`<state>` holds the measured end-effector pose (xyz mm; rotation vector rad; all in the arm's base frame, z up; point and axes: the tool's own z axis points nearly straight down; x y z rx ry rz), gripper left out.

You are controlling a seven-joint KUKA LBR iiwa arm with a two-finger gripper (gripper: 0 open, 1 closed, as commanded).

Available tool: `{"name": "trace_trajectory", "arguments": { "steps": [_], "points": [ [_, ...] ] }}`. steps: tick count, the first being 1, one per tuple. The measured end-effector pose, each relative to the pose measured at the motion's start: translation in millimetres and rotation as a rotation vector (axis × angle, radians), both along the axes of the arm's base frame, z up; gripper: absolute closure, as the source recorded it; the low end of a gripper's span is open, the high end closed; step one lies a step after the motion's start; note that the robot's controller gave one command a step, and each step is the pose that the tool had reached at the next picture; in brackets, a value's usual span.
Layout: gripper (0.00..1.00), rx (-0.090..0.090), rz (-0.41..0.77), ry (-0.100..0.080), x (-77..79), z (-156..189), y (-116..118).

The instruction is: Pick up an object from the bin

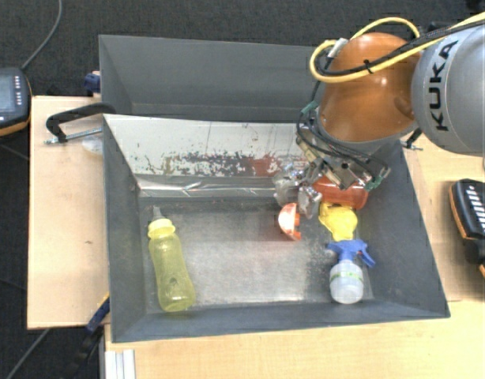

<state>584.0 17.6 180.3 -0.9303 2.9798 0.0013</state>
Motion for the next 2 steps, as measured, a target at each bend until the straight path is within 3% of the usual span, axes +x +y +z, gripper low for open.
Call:
{"name": "trace_trajectory", "arguments": {
  "steps": [1, 2],
  "points": [
    [1.00, 0.000, 0.000, 0.000, 0.0, 0.1, 0.0],
    [1.00, 0.002, -0.007, 0.003, -6.8, 48.9, -0.5]
  ]
}}
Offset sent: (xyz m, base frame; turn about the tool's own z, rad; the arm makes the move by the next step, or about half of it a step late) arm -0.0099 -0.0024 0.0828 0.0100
